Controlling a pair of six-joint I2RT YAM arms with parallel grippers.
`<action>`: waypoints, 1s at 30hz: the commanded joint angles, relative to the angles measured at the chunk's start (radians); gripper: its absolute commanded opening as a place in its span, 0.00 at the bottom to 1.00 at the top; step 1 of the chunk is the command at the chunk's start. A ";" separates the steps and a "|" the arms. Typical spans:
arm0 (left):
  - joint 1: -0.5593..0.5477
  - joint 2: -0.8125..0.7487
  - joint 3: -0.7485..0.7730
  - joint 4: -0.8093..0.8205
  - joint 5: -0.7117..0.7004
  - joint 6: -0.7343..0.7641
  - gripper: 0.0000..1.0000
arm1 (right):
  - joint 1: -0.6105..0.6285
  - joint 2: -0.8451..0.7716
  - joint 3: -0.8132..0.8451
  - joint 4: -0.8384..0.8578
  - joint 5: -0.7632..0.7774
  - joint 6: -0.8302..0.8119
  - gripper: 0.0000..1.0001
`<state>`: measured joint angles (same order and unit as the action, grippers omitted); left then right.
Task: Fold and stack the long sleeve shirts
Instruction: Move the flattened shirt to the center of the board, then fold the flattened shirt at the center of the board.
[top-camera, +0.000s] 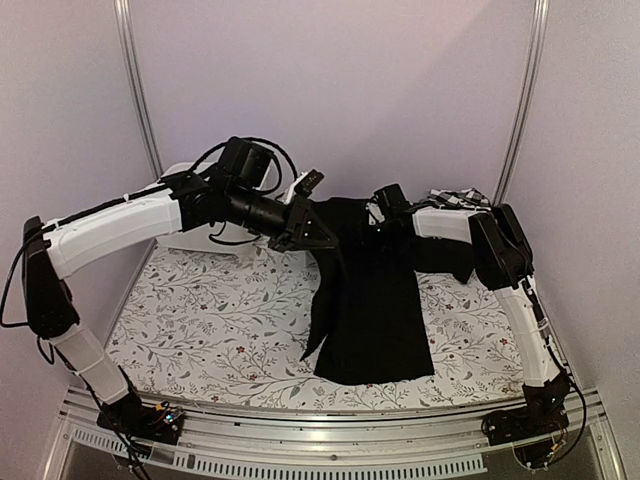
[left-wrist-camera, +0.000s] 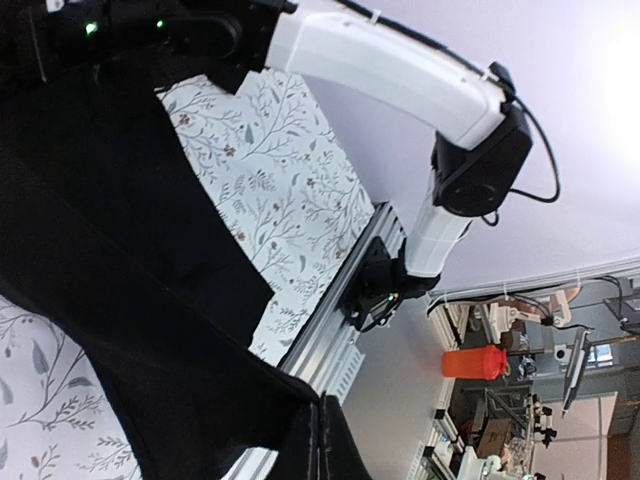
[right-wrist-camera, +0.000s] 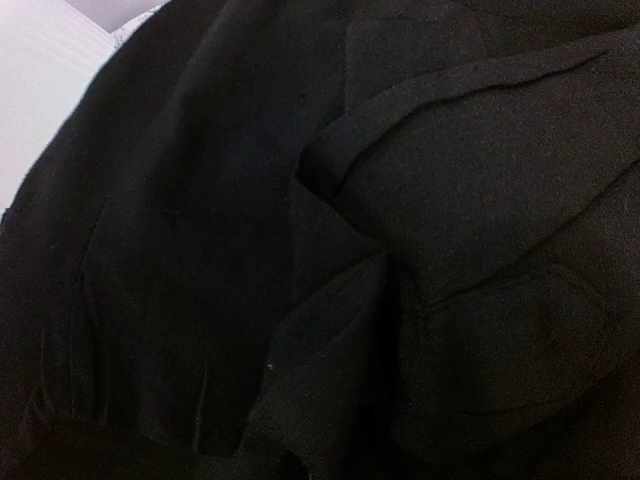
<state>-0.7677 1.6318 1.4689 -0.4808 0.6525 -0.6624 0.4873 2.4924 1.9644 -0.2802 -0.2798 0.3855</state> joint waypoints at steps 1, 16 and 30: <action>-0.004 0.042 0.060 0.101 -0.004 -0.128 0.00 | -0.016 -0.027 0.024 -0.019 -0.032 -0.002 0.00; 0.096 -0.352 -0.766 0.009 -0.321 -0.154 0.00 | -0.010 -0.145 -0.030 -0.022 -0.092 -0.015 0.00; 0.100 -0.362 -0.640 -0.259 -0.570 -0.029 0.00 | -0.008 -0.333 0.071 -0.042 -0.072 -0.046 0.00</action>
<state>-0.6735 1.2495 0.7673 -0.6365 0.2062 -0.7460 0.4770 2.2242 2.0106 -0.3202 -0.3607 0.3649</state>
